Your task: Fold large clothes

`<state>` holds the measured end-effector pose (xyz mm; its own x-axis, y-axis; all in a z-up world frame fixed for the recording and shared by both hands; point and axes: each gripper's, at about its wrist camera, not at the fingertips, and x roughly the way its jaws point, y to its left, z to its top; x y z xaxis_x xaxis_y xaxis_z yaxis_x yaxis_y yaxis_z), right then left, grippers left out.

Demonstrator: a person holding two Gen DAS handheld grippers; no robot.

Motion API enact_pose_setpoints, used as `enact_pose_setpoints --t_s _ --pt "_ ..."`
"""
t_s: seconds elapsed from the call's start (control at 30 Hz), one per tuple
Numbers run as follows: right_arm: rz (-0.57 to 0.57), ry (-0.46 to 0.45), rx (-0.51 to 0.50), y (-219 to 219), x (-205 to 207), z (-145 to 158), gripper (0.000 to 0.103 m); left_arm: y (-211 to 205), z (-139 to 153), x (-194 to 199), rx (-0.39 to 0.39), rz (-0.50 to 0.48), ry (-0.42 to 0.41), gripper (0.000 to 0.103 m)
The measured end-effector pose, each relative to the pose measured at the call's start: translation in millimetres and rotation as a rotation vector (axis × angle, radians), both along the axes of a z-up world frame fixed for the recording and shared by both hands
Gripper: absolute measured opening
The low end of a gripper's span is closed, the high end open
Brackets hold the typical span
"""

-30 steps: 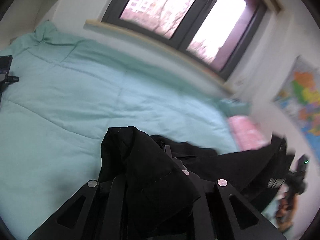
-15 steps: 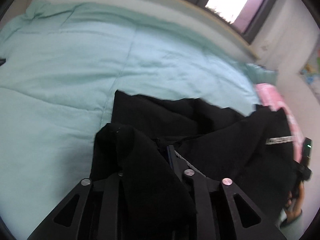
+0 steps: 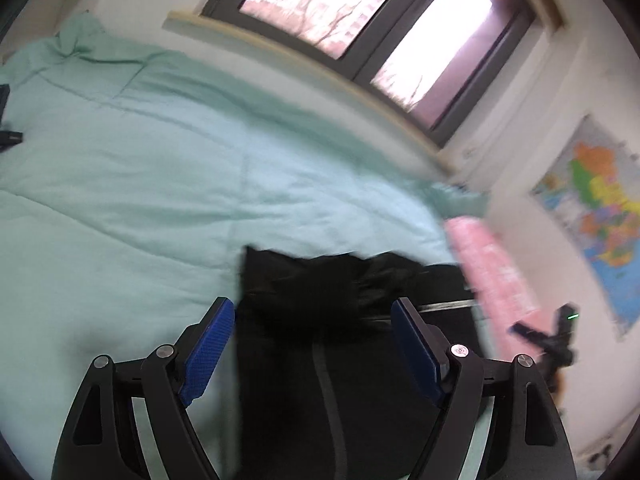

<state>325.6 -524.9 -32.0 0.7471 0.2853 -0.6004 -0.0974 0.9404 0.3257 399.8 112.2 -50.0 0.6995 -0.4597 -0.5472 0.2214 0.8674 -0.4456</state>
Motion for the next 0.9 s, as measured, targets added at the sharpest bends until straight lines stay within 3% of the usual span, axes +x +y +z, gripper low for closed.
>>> enact_pose_setpoints --t_s 0.07,0.23,0.33,0.47,0.53,0.67,0.7,0.73,0.8,0.83,0.87,0.9 --pt "0.014 -0.011 -0.059 9.5 12.3 -4.4 0.08 -2.3 -12.2 14.6 0.034 0.015 0.019 0.082" --pt "0.068 -0.024 -0.094 13.7 51.6 -15.0 0.08 9.8 -23.5 27.9 -0.051 -0.037 -0.001 0.082" --pt "0.079 -0.018 -0.076 6.2 68.9 -23.7 0.08 7.2 -27.2 34.9 -0.047 -0.125 0.013 0.082" --pt "0.129 -0.019 -0.037 1.3 90.2 -30.2 0.08 12.5 -30.8 23.1 -0.099 -0.237 -0.034 0.082" --pt "0.173 0.005 -0.034 5.7 103.7 -35.3 0.08 7.5 -36.3 22.3 -0.056 -0.286 -0.031 0.082" --pt "0.232 0.08 -0.031 18.5 130.0 -52.0 0.08 -3.0 -47.2 47.8 0.066 -0.191 -0.03 0.082" --pt "0.238 0.08 -0.033 21.4 130.8 -54.1 0.067 -4.9 -53.6 62.8 0.053 -0.189 -0.001 0.082" --pt "0.24 0.063 -0.056 26.2 127.0 -53.5 0.043 -6.4 -59.1 73.8 0.025 -0.204 0.032 0.081" --pt "0.244 0.009 -0.118 35.9 111.6 -48.5 0.032 -12.3 -65.7 89.1 -0.079 -0.281 0.072 0.079" --pt "0.229 -0.023 -0.187 42.8 99.9 -43.1 0.023 -17.1 -62.6 89.0 -0.084 -0.291 0.054 0.071" --pt "0.214 -0.037 -0.23 47.1 92.5 -39.3 0.021 -22.3 -55.3 83.8 -0.05 -0.285 0.009 0.059" --pt "0.181 -0.061 -0.29 51.4 82.4 -32.6 0.02 -25.8 -46.5 76.6 -0.018 -0.28 -0.032 0.023"
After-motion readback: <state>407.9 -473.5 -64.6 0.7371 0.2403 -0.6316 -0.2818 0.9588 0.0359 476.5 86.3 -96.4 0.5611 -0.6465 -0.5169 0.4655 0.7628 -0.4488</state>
